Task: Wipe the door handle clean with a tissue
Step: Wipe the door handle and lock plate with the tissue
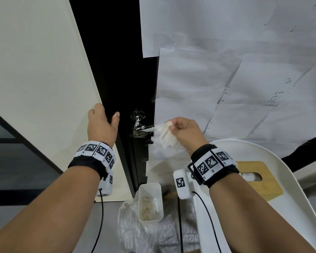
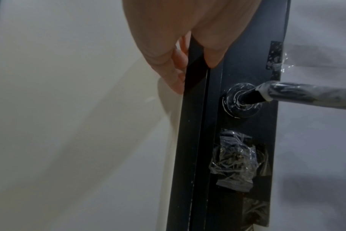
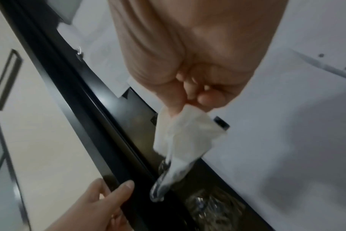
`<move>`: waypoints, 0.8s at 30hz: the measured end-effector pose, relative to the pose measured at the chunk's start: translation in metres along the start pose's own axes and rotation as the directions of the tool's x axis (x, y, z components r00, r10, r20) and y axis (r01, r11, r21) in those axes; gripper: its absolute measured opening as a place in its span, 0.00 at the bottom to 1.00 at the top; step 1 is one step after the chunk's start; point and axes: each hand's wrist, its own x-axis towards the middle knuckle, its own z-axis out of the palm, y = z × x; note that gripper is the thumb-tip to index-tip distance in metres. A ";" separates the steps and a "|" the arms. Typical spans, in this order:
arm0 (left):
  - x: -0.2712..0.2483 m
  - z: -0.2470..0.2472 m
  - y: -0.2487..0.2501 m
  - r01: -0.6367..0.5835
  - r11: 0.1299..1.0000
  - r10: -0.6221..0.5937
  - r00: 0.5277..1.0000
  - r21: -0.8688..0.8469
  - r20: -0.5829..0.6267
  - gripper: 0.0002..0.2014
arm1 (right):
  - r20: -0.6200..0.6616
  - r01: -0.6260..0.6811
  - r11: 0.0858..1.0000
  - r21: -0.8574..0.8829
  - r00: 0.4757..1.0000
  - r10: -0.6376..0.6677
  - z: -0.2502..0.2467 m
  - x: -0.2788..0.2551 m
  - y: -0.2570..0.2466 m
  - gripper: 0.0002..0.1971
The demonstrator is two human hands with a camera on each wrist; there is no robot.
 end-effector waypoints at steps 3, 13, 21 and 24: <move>0.000 -0.001 0.000 0.003 1.000 -0.003 1.000 -0.004 0.002 0.15 | -0.189 0.143 0.989 -0.041 0.971 -0.148 -0.010 0.007 -0.007 0.14; 0.002 -0.001 -0.002 -0.006 1.000 0.006 1.000 0.004 0.010 0.15 | 0.096 0.277 0.609 -0.743 0.945 -0.313 0.010 0.015 0.024 0.15; 0.002 0.000 -0.003 -0.016 1.000 0.016 1.000 0.002 0.012 0.16 | -0.049 0.196 0.655 -0.729 0.941 -0.336 -0.005 0.018 0.010 0.15; 0.001 0.000 -0.002 -0.015 1.000 0.015 1.000 0.007 0.012 0.16 | 0.074 0.298 0.636 -0.712 0.932 -0.354 0.011 0.016 0.016 0.14</move>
